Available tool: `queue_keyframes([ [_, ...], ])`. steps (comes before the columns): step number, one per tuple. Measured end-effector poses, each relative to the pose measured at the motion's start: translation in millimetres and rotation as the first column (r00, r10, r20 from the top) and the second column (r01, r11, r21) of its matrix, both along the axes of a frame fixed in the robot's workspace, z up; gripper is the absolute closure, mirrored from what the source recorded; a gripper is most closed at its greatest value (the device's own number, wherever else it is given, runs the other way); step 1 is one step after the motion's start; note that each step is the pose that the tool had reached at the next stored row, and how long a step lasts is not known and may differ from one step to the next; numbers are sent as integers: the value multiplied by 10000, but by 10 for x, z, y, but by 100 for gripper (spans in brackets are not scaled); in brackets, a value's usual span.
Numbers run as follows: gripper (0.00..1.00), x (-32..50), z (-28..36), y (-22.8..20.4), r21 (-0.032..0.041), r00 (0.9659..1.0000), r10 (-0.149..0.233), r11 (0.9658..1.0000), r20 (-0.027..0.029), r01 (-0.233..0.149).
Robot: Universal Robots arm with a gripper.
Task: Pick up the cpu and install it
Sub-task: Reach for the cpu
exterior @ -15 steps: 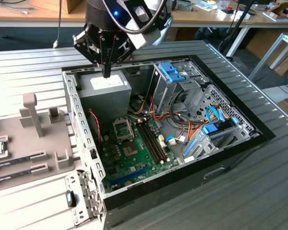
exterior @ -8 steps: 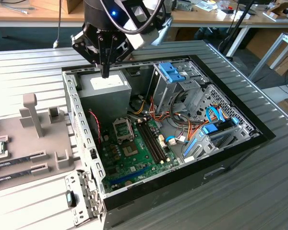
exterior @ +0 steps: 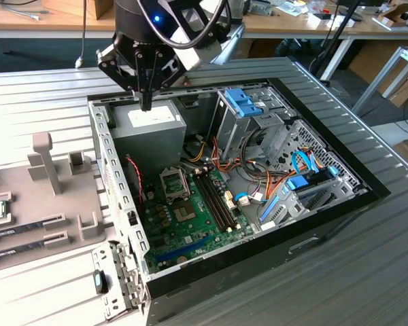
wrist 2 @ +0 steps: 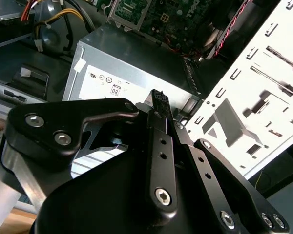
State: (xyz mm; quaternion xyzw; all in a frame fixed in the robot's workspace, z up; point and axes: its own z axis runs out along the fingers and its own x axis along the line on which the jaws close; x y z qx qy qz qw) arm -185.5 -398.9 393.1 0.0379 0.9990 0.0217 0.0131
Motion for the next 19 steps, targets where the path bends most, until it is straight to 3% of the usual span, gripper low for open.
queue_keyframes([
  [19,89,-149,-2,0,0,10000,0,10000,0,0],
])
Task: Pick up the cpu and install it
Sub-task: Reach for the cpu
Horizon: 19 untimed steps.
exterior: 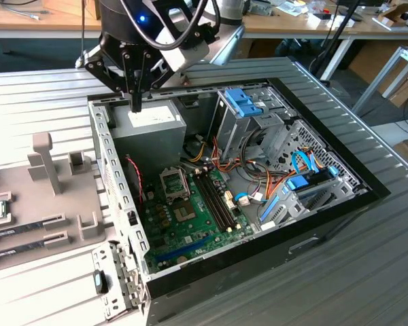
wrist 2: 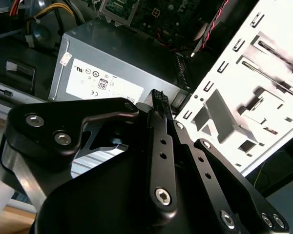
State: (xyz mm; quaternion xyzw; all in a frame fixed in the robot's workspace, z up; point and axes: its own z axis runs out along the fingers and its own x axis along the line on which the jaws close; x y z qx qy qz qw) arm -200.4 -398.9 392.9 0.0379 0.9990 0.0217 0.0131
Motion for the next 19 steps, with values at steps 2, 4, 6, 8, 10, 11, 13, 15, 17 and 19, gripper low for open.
queue_keyframes([
  [2,89,-12,0,0,-1,10000,0,10000,-1,0],
  [4,89,-43,0,0,-1,10000,0,10000,-1,0],
  [6,89,-59,0,0,0,10000,0,10000,0,0],
  [8,89,-73,-1,0,0,10000,0,10000,0,0],
  [10,89,-86,-1,0,-1,10000,1,10000,0,-1],
  [11,89,-94,0,0,-1,10000,0,10000,-1,0],
  [13,89,-105,-1,0,0,10000,-1,10000,0,1],
  [15,89,-118,-1,0,-1,10000,0,10000,-1,0],
  [17,89,-133,-1,0,-1,10000,0,10000,0,0],
  [19,89,-157,-2,0,-1,10000,0,10000,0,0],
])
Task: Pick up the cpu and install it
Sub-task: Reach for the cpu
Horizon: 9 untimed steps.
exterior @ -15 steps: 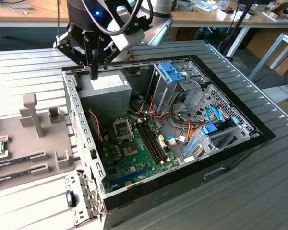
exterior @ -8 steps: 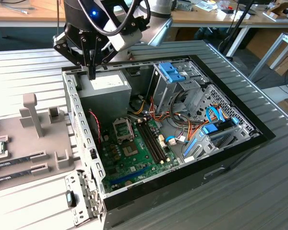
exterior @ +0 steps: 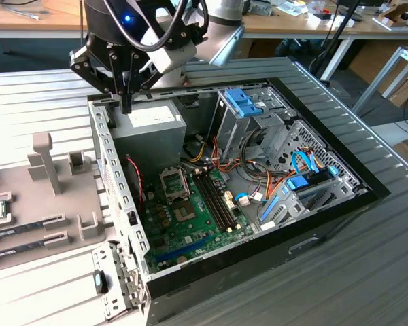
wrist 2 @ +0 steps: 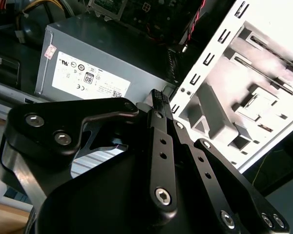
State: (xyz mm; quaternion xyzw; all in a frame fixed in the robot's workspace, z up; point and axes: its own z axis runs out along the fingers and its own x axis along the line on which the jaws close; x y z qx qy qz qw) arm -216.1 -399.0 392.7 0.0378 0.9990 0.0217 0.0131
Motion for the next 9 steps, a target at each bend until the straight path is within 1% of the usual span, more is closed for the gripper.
queue_keyframes([
  [9,89,-72,-2,0,0,10000,-1,10000,0,1],
])
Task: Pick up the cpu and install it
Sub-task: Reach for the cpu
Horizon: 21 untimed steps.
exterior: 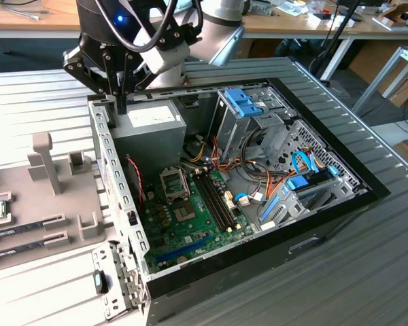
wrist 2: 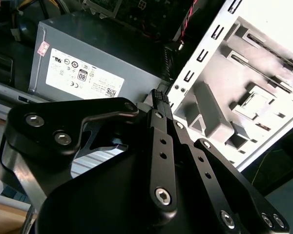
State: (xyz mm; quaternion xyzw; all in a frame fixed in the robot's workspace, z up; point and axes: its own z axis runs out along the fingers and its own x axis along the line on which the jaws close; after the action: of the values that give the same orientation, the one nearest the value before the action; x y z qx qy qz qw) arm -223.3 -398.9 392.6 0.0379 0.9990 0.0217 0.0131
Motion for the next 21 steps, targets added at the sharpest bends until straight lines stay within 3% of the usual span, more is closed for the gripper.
queue_keyframes([
  [21,89,-137,-3,0,0,10000,1,10000,0,-1],
])
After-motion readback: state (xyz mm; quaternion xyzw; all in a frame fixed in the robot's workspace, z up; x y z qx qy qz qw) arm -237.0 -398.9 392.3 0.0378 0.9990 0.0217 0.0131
